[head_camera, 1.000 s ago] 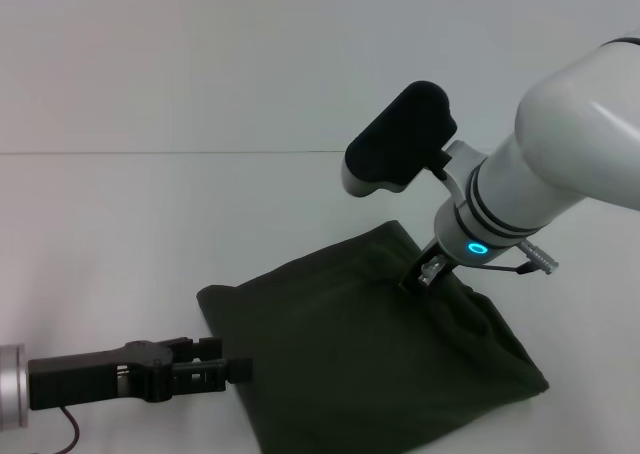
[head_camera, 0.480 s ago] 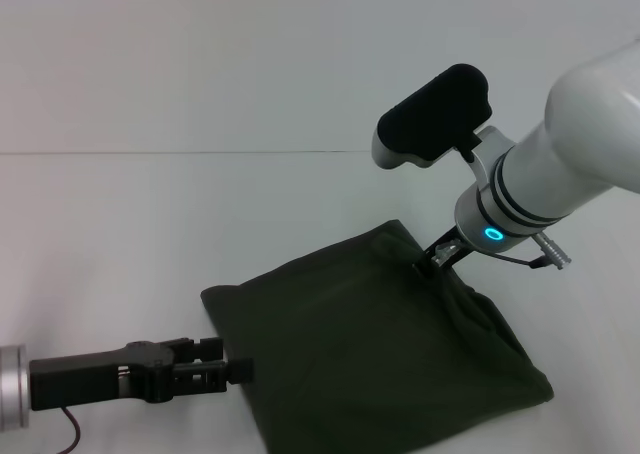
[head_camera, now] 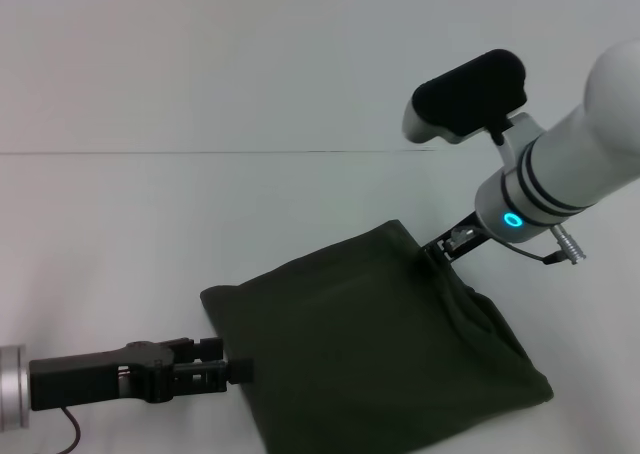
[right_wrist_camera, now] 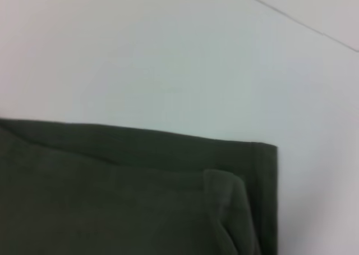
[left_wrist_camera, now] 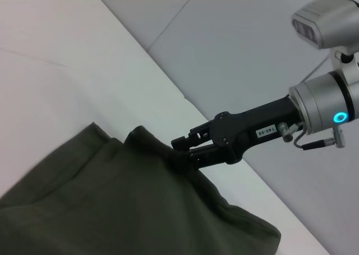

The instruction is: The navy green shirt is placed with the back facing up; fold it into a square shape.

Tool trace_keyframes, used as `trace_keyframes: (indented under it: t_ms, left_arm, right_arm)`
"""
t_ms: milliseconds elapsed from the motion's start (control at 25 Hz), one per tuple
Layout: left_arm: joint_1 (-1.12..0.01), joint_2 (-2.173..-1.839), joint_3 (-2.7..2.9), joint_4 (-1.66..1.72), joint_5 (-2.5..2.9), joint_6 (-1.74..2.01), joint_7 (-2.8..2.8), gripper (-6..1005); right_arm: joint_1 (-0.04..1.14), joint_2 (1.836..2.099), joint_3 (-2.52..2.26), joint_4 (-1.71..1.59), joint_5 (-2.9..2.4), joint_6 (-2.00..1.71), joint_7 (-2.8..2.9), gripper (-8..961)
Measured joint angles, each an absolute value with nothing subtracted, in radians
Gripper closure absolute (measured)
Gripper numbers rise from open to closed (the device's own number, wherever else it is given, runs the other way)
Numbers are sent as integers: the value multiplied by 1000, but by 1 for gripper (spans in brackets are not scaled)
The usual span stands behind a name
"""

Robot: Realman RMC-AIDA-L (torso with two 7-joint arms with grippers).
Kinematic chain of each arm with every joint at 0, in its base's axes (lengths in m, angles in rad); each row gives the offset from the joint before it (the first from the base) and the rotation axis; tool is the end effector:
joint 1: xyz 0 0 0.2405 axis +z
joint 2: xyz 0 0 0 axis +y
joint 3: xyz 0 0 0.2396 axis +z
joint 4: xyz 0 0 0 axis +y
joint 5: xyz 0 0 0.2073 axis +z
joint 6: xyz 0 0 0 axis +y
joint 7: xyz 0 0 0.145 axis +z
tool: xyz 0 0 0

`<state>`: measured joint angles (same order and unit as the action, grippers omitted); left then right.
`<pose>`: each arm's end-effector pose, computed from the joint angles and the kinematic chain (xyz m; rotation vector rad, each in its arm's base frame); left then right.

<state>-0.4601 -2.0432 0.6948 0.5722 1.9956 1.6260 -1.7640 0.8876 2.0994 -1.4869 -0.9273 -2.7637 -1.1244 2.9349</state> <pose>-0.2729 0.2896 0.0048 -2.6284 -1.3317 -0.8101 0.1468 0.4124 -0.0422 -2.2789 1.0022 -0.4109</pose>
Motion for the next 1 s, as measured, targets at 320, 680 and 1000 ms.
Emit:
trace_keyframes:
  t_ms: [320, 680, 1000]
  left_arm:
    - [-459, -2043, 695, 572, 1996, 1627, -1764, 67]
    - [-460, -2043, 695, 574, 1996, 1626, -1764, 68]
    - [-460, -2043, 695, 574, 1996, 1626, -1771, 70]
  right_arm:
    - [866, 2092, -1400, -946, -2776, -1130, 2927, 454]
    - [852, 2094, -1303, -958, -2839, -1127, 2935, 411]
    - [775, 2093, -1272, -1072, -2634, -1179, 2775, 410]
